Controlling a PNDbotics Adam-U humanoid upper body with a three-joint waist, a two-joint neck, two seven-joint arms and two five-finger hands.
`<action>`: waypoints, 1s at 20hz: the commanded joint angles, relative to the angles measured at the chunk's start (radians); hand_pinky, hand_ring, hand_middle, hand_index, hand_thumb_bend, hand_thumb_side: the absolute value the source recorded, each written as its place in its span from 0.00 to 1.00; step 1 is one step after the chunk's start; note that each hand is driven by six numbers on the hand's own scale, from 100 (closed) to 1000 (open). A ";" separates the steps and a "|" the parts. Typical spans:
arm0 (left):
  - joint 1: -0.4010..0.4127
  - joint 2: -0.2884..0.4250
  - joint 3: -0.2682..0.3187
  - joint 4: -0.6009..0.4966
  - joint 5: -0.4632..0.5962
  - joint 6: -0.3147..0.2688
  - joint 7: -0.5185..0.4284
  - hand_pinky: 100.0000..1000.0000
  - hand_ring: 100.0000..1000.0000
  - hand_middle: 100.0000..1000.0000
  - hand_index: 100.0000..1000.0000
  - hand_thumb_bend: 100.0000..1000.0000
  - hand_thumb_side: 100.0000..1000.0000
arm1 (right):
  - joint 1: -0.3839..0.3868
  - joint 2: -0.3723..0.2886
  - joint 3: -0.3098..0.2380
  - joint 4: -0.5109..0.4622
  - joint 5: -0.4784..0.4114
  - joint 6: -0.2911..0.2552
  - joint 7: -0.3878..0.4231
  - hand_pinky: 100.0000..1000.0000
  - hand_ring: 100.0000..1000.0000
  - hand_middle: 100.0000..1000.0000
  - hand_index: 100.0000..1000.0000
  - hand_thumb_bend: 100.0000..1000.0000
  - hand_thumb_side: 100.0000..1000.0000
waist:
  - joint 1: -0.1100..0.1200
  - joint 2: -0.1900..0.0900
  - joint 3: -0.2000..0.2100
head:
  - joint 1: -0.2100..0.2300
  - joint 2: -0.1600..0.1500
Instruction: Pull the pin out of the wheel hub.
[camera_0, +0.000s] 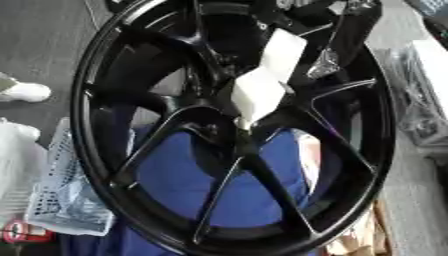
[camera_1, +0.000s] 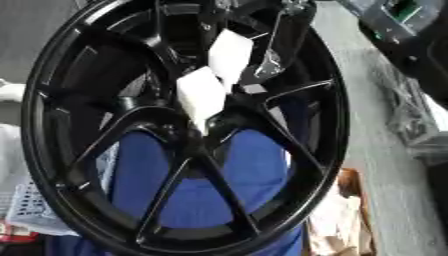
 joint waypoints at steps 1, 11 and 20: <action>-0.006 0.015 0.012 -0.015 0.003 -0.001 0.003 0.82 0.75 0.76 0.73 0.23 0.76 | -0.014 -0.019 -0.026 -0.011 -0.012 -0.007 0.017 0.81 0.75 0.52 0.56 0.25 0.00 | 0.006 -0.022 -0.001 | 0.001 0.004; -0.004 0.014 0.013 -0.015 0.004 -0.001 0.003 0.82 0.75 0.76 0.73 0.23 0.77 | -0.016 -0.026 -0.074 -0.040 -0.030 0.017 0.017 0.80 0.72 0.48 0.52 0.21 0.00 | 0.008 -0.025 -0.001 | 0.000 0.004; -0.002 0.017 0.013 -0.015 0.004 -0.001 0.003 0.83 0.75 0.76 0.73 0.23 0.77 | -0.026 -0.034 -0.118 -0.059 -0.045 0.049 0.017 0.80 0.72 0.48 0.51 0.21 0.00 | 0.007 -0.032 -0.003 | 0.002 0.008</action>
